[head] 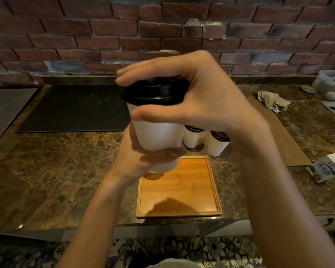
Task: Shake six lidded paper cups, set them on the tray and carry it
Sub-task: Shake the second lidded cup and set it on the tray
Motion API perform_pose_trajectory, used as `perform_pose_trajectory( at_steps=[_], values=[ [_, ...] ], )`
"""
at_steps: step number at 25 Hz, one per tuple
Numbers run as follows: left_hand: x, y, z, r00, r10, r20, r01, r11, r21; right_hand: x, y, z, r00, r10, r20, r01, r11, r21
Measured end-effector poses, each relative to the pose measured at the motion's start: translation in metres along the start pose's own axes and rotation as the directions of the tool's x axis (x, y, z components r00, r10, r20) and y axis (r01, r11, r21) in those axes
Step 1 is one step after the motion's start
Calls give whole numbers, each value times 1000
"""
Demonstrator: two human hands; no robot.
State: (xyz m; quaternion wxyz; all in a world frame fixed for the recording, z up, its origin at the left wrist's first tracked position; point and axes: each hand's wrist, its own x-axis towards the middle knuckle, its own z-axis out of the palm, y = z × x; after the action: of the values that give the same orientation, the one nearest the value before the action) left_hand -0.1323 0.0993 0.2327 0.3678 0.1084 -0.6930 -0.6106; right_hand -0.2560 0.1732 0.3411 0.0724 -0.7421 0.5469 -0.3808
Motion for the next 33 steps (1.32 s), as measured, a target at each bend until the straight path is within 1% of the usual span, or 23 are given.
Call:
perform_pose_trajectory(
  at_steps=[1, 5, 9, 11, 13, 15, 17, 18, 19, 20, 21, 23, 25, 28, 33],
  values=[
    [0, -2, 1, 1000, -4, 4, 4, 1000, -17, -1, 4, 0, 1000, 1, -17, -1, 999, 42],
    [-1, -6, 3, 1000, -19, 14, 20, 998, -56, -2, 9, 8, 996, -22, -82, 24, 999, 30],
    [2, -5, 4, 999, -31, 24, 31, 999, -11, -6, 11, 7, 990, -24, -139, 28, 999, 28],
    [3, -6, 3, 999, -27, 32, 25, 999, 32, -10, 11, 9, 983, 4, -186, 3, 999, 34],
    [4, -6, 3, 998, -49, -28, 50, 997, 51, -18, 11, 15, 962, 102, -253, -83, 993, 84],
    [5, -11, 2, 994, -70, -81, 73, 997, 33, -31, 13, 26, 906, 305, -293, -252, 946, 204],
    [8, -14, -1, 986, -111, -121, 115, 993, 19, -45, 12, 43, 816, 520, -252, -428, 837, 341],
    [10, -15, -2, 980, -133, -145, 137, 990, 20, -51, 12, 51, 775, 595, -215, -491, 780, 387],
    [11, -16, -4, 975, -148, -164, 154, 988, 20, -55, 13, 60, 748, 641, -175, -535, 737, 412],
    [11, -16, -5, 971, -163, -176, 168, 986, 14, -56, 15, 68, 736, 662, -142, -562, 715, 416],
    [11, -17, -6, 967, -178, -183, 182, 983, 9, -55, 16, 74, 734, 668, -123, -575, 708, 410],
    [8, -19, -4, 963, -187, -193, 194, 981, 17, -47, 19, 83, 734, 663, -145, -560, 713, 423],
    [5, -18, -2, 965, -180, -192, 195, 979, 62, -39, 22, 85, 726, 659, -197, -523, 715, 463],
    [6, -17, -3, 979, -156, -131, 174, 976, 132, -34, 26, 82, 713, 656, -248, -491, 719, 491],
    [11, -23, -5, 979, -166, -120, 191, 951, 243, -29, 27, 82, 673, 675, -302, -491, 713, 500]
  ],
)
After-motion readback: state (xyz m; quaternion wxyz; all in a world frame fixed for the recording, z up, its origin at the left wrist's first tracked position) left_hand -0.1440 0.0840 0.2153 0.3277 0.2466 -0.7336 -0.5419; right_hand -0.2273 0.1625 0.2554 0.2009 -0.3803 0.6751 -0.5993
